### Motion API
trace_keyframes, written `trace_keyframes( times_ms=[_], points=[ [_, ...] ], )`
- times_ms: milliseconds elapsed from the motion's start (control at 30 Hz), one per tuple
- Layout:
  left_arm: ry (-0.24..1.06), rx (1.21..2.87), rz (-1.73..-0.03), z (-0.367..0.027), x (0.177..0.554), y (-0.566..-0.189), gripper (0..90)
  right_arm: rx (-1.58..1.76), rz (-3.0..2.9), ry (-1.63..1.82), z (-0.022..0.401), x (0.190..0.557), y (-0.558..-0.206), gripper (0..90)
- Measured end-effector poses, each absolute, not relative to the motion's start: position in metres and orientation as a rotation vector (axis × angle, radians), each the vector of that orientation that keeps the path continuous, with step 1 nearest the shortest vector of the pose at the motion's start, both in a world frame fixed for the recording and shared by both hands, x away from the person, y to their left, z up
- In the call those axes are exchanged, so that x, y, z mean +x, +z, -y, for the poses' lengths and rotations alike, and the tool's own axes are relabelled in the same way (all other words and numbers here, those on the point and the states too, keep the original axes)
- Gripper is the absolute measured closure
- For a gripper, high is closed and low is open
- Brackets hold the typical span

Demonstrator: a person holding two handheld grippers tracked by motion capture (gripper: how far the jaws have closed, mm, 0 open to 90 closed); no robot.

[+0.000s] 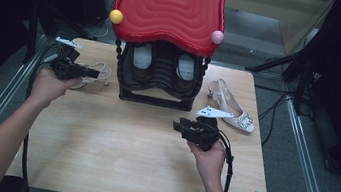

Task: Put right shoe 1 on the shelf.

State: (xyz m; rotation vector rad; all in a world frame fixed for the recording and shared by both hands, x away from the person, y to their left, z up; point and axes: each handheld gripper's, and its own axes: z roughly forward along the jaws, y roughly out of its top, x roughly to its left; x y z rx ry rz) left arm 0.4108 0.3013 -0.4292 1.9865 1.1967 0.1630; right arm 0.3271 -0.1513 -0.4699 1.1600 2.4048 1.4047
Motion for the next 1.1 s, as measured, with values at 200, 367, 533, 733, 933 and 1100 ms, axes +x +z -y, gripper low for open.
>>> trace_keyframes(
  times_ms=[200,367,533,733,933,1100],
  points=[
    [0.167,1.920,-1.263,-0.318,0.422,-0.439,90.0,1.168,-2.401,1.405,0.152,0.327,-0.470,65.0],
    [0.193,1.907,-1.310,-0.324,0.431,-0.442,90.0,1.164,-2.403,1.403,0.152,0.327,-0.471,65.0],
    [0.217,1.897,-1.367,-0.326,0.444,-0.453,90.0,1.162,-2.406,1.399,0.152,0.328,-0.471,64.9],
    [0.202,1.906,-1.401,-0.325,0.450,-0.468,90.0,1.167,-2.414,1.397,0.152,0.328,-0.473,64.9],
    [0.178,1.902,-1.406,-0.320,0.446,-0.482,90.0,1.166,-2.421,1.392,0.151,0.328,-0.474,64.6],
    [0.169,1.886,-1.417,-0.325,0.441,-0.489,90.0,1.170,-2.424,1.391,0.149,0.328,-0.475,64.6]
  ],
)
